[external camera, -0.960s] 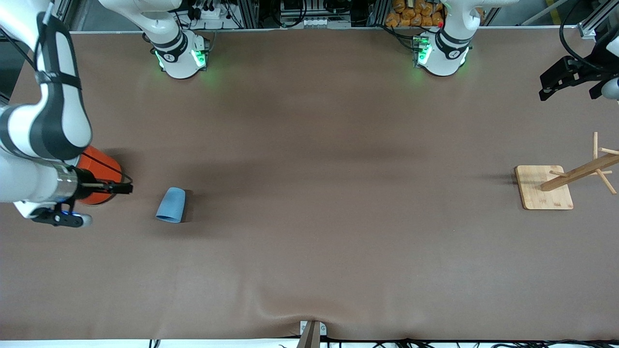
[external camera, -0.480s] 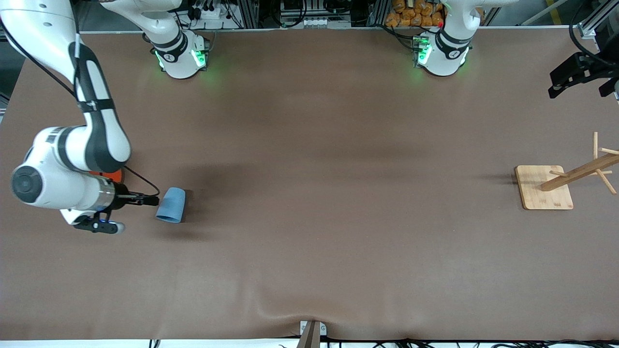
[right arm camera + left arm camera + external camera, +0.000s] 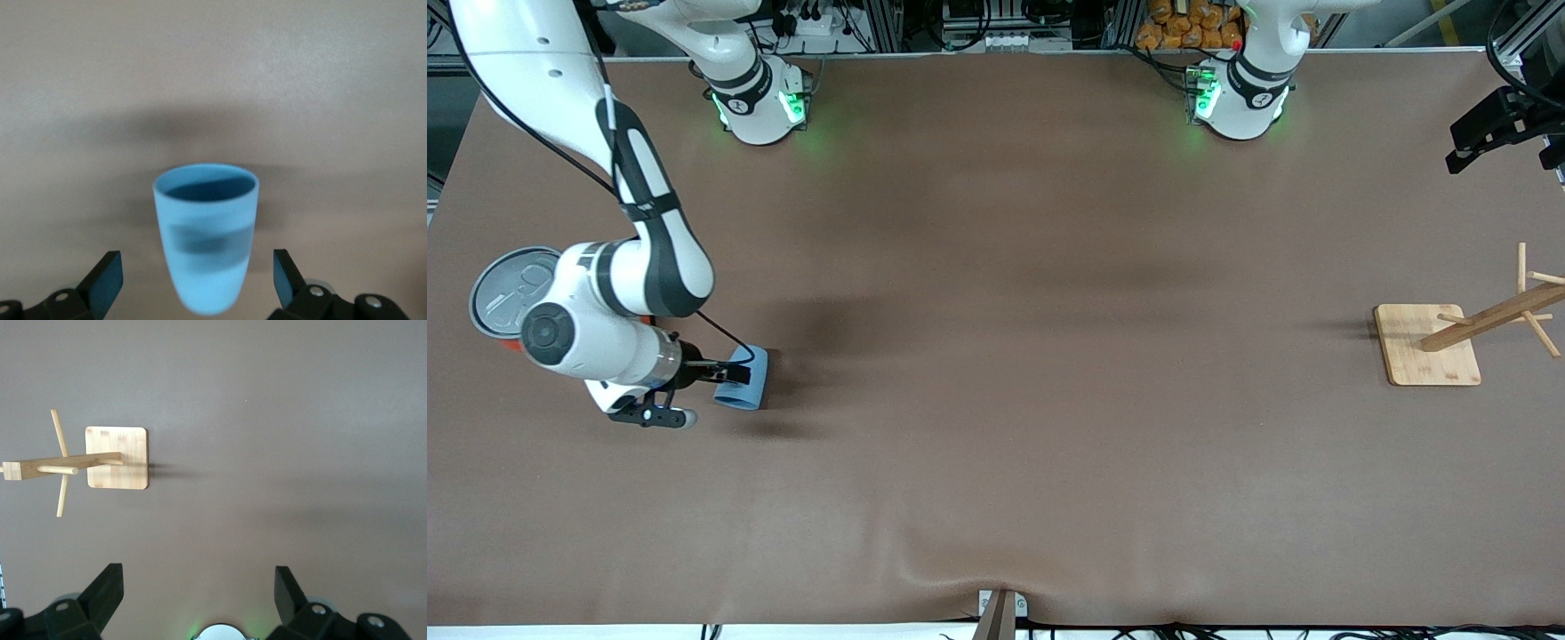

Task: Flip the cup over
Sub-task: 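Close the right gripper around the blue cup, then lift the blue cup with the right gripper and carry it toward the table middle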

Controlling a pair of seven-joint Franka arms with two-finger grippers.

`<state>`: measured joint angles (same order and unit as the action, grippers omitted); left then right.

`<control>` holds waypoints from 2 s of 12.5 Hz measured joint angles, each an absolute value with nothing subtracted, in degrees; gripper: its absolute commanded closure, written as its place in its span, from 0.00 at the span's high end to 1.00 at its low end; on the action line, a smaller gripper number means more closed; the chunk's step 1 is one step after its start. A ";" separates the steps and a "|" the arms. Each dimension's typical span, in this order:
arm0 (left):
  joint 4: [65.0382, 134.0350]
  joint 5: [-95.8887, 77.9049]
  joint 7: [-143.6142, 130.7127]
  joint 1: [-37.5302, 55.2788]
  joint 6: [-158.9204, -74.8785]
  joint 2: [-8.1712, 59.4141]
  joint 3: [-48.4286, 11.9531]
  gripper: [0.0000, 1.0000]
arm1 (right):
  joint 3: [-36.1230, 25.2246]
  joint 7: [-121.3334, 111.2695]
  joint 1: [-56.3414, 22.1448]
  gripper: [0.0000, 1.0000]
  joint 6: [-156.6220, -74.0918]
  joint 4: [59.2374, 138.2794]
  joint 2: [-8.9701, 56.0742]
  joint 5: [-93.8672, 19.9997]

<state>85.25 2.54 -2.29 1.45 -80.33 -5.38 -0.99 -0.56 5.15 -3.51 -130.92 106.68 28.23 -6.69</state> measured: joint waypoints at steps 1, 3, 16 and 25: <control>85.25 2.50 -2.29 1.45 -80.47 -5.38 -0.99 1.00 | -0.54 5.15 -3.57 1.00 -133.27 108.10 28.83 -6.69; 85.27 2.49 -2.30 1.43 -80.61 -5.38 -0.96 1.00 | -0.46 5.12 -4.24 0.69 -135.53 109.28 30.41 -6.69; 85.39 1.89 -2.83 1.39 -80.80 -5.53 0.20 1.00 | 10.94 -15.00 -7.53 0.18 -119.78 93.56 31.01 -5.61; 85.64 -0.04 -3.73 1.49 -79.74 -5.94 -0.10 1.00 | 18.90 -20.79 -25.31 0.16 -122.92 83.13 37.29 11.51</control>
